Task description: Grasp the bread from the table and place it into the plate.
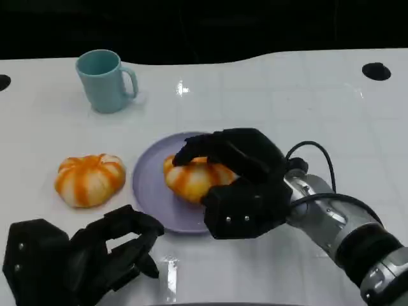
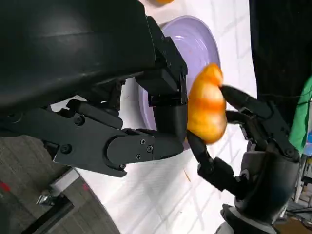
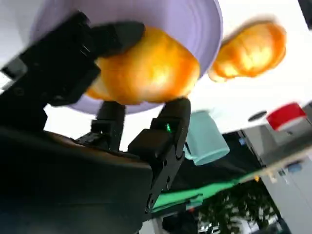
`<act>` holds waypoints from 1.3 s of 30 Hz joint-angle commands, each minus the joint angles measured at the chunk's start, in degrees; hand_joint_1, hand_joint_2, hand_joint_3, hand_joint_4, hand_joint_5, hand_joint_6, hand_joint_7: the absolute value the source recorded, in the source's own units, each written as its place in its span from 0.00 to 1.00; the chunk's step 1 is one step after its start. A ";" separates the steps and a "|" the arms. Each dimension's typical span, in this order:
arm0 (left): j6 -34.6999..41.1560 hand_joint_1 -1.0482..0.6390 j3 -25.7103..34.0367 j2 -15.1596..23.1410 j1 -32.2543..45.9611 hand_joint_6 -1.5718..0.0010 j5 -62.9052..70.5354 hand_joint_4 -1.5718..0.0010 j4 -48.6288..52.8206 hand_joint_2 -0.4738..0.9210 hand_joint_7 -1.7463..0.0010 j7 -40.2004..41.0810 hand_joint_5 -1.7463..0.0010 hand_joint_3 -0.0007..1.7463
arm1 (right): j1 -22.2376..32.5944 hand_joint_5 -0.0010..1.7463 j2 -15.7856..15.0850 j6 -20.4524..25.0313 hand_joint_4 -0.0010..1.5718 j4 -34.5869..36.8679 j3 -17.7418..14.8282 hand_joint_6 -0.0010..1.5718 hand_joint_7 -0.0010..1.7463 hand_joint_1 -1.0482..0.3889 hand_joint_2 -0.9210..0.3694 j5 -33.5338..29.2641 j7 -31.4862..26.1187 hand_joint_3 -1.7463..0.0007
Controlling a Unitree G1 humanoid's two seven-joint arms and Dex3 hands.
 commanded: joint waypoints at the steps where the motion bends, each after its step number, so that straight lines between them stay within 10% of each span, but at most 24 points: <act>1: 0.00 0.35 0.06 0.42 0.02 0.58 0.37 0.60 -0.45 1.00 0.25 0.63 0.02 0.24 | -0.53 0.18 -1.67 2.48 0.06 -2.63 1.38 0.23 0.00 0.33 0.00 -0.86 4.00 0.90; 10: -0.58 0.35 -0.05 0.48 0.07 0.59 0.53 0.61 -0.25 1.00 0.26 0.40 0.03 0.24 | 3.86 0.16 -4.88 5.79 0.00 -13.53 1.13 0.14 0.00 0.22 0.00 0.85 12.15 0.84; 20: -1.83 0.35 -0.36 0.21 0.03 0.59 0.49 0.59 0.37 1.00 0.25 0.21 0.03 0.27 | 17.23 0.21 -9.93 8.44 0.05 -34.63 -7.04 0.18 0.02 0.31 0.00 12.15 20.43 0.87; 30: -0.90 0.36 -0.23 -0.05 0.39 0.59 0.08 0.60 -0.34 1.00 0.27 0.43 0.02 0.26 | 31.77 0.52 -11.00 4.26 0.24 -44.42 -15.74 0.42 0.13 0.48 0.00 30.61 25.58 0.85; 39: -1.22 0.35 -0.12 -0.44 0.55 0.59 0.09 0.62 -0.12 1.00 0.27 0.63 0.00 0.25 | 39.08 0.78 -10.36 0.94 0.40 -48.12 -19.69 0.39 0.63 0.58 0.21 38.09 26.89 0.48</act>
